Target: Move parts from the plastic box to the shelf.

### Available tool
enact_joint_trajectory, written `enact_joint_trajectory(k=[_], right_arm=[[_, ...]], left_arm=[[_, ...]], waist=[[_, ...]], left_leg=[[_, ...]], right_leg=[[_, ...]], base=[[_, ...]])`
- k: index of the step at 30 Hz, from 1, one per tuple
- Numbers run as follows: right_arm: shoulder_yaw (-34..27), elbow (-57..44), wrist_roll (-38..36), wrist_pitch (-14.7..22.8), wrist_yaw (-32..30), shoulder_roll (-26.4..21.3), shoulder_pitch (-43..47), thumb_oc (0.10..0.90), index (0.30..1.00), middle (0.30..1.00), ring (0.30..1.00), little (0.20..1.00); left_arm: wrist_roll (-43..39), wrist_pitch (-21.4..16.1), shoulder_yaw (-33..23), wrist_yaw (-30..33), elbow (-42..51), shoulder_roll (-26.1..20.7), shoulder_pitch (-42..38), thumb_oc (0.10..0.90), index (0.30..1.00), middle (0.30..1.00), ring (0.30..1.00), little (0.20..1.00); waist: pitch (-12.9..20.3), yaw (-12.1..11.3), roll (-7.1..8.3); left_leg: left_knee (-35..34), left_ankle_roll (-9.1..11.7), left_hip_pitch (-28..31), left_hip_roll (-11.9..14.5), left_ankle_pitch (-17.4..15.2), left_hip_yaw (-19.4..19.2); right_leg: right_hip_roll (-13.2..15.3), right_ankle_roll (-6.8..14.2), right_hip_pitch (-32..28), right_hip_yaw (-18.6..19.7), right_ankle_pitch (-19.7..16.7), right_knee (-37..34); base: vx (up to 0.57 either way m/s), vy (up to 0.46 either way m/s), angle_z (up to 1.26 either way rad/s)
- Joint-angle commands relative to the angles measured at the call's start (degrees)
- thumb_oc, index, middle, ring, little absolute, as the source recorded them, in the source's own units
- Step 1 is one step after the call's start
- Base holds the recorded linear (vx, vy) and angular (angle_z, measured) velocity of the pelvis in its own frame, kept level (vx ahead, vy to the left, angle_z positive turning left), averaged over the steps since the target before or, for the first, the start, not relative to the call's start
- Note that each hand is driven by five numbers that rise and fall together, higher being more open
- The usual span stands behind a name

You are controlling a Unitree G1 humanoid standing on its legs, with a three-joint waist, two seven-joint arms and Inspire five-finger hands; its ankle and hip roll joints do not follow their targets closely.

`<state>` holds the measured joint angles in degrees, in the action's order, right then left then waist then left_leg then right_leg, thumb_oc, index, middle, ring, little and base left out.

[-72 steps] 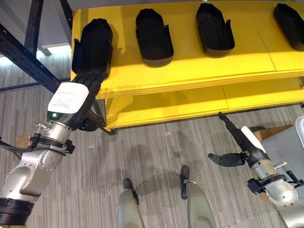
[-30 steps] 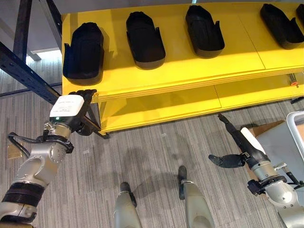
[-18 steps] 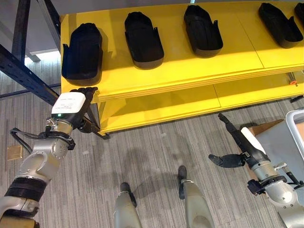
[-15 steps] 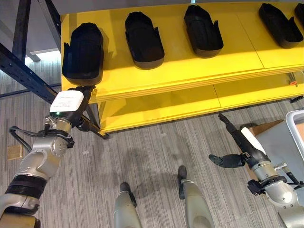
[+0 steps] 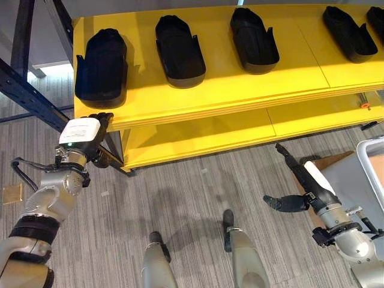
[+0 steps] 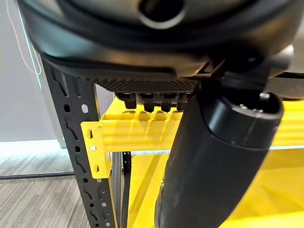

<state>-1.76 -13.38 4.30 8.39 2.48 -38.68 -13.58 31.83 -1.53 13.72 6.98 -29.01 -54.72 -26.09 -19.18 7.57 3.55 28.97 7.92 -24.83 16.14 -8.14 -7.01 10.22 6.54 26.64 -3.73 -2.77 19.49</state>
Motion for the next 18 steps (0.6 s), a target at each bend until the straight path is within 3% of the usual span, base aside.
enact_joint_trajectory(k=[1, 18], right_arm=[[-3.3, -5.7, -1.8, 4.6, -3.1, -1.7, 1.7, 0.9, 1.0, 1.0, 1.0, 1.0], [-2.6, -5.3, -2.2, 4.7, -3.2, -2.1, 1.9, 0.9, 1.0, 1.0, 1.0, 1.0]], left_arm=[[-1.1, 0.0, -0.4, 4.8, 0.4, -0.2, -6.5, 0.9, 1.0, 1.0, 1.0, 1.0], [-0.9, 0.6, 4.5, 4.4, -3.4, -1.4, -13.7, 0.9, 1.0, 1.0, 1.0, 1.0]], waist=[[3.9, 0.4, -0.26], [3.8, 0.9, -0.05]], left_leg=[[-5.3, -2.2, 0.8, -0.6, 3.8, 0.3], [-4.3, -2.3, 0.2, -0.6, 3.5, 0.3]], right_leg=[[1.3, 1.1, -2.2, 0.6, 7.6, 5.5], [1.3, 1.1, -1.7, 0.8, 7.5, 6.0]], base=[[0.0, 0.0, 0.0], [0.0, 0.0, 0.0]])
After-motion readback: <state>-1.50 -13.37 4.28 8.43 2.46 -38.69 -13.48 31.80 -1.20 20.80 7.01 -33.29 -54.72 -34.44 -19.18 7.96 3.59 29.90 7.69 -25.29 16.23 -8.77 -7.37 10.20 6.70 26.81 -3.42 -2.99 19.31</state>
